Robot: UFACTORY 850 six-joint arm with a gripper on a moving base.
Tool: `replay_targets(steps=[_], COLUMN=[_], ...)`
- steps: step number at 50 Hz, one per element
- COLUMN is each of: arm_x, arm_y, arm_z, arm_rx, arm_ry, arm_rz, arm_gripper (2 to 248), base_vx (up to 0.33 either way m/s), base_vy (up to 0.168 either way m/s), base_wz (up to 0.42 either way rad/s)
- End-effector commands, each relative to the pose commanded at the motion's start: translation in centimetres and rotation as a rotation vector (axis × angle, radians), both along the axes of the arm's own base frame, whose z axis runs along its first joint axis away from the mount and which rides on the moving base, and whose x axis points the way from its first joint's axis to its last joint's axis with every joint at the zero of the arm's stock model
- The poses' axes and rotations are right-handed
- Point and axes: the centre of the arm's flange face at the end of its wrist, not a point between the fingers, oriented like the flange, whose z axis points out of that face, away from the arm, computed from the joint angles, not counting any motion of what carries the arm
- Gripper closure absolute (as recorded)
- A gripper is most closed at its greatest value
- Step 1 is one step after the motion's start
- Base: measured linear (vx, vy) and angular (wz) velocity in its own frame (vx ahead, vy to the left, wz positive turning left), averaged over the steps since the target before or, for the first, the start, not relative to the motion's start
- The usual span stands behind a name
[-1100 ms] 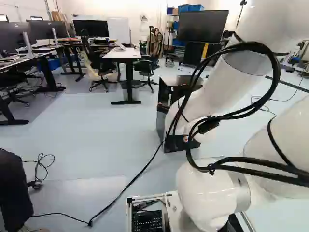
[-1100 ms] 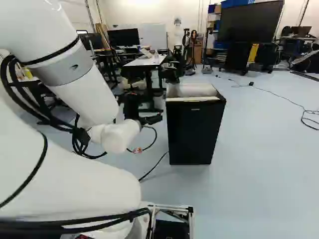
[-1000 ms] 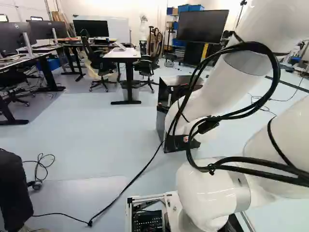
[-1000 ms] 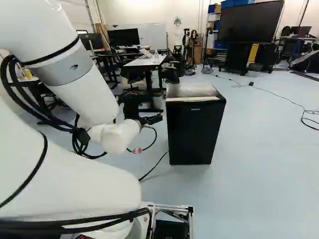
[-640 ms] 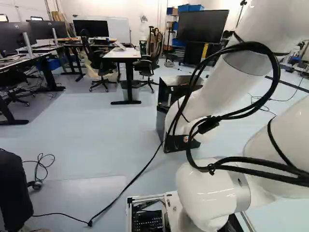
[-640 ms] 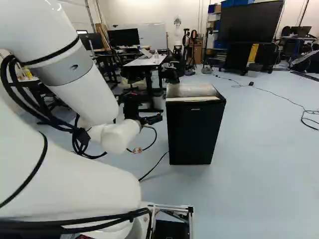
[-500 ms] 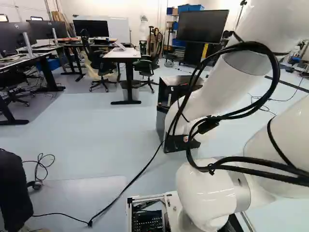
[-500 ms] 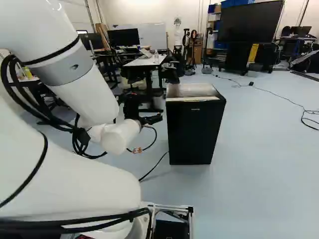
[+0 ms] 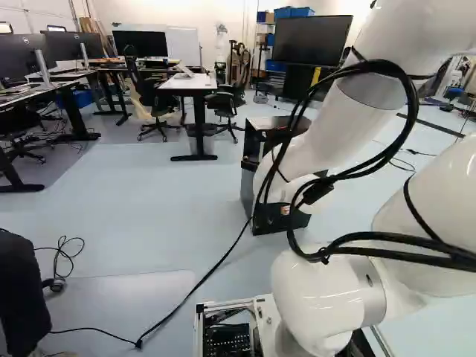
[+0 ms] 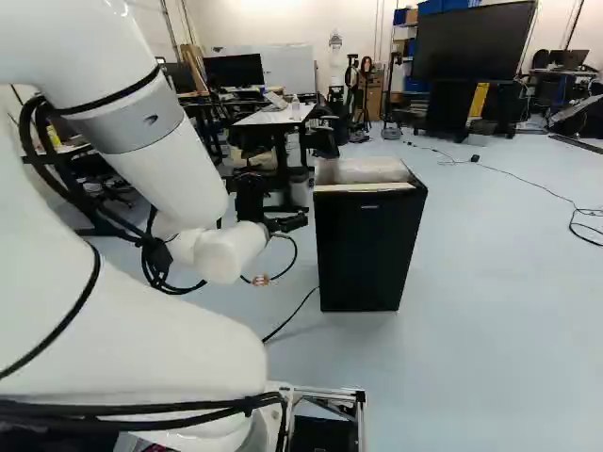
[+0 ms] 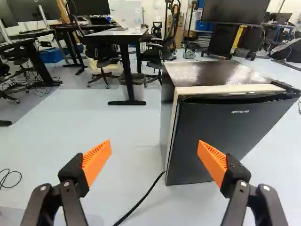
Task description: Open the fridge door
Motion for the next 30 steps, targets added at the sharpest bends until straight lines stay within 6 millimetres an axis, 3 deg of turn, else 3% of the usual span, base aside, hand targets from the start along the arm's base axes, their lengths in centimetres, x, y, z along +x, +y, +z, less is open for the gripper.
replay_targets(steps=[30], arm_x=[3.0], arm_y=[0.1], arm_z=[0.3], arm_rx=[0.007], arm_ry=[0.009], arm_rz=[-0.012], arm_gripper=[3], base_vx=[0.0], base_vy=[0.0], base_wz=[0.0])
